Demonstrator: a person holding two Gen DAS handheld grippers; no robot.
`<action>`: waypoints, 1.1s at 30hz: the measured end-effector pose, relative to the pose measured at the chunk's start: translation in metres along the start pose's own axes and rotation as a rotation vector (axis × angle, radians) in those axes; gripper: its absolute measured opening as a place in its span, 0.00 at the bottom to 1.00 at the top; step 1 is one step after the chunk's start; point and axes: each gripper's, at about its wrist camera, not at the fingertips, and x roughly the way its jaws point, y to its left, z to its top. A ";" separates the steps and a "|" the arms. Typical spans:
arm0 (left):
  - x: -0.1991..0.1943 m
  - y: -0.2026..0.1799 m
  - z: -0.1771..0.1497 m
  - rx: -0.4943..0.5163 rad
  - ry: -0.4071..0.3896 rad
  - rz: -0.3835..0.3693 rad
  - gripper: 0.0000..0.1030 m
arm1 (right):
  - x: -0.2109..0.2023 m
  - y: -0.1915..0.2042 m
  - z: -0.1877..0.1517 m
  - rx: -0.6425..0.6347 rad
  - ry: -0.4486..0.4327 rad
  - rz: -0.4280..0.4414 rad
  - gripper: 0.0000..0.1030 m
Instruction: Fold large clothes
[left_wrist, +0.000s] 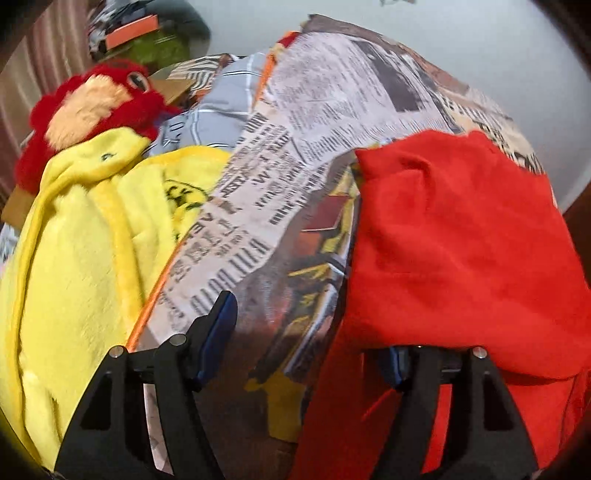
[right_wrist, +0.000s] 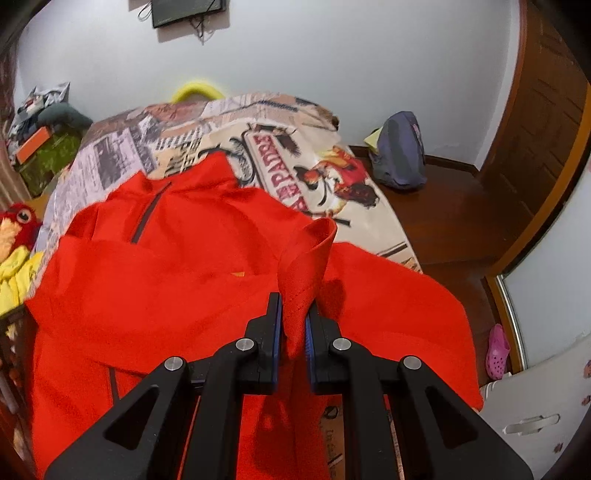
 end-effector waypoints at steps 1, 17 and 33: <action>-0.001 0.002 0.000 -0.006 -0.001 0.001 0.68 | 0.005 0.000 -0.005 0.003 0.017 0.005 0.09; -0.015 0.008 -0.011 -0.010 0.048 -0.026 0.69 | 0.029 -0.010 -0.058 0.037 0.206 0.071 0.15; -0.110 -0.037 -0.021 0.302 -0.080 0.024 0.69 | -0.045 -0.060 -0.045 0.096 0.098 0.061 0.39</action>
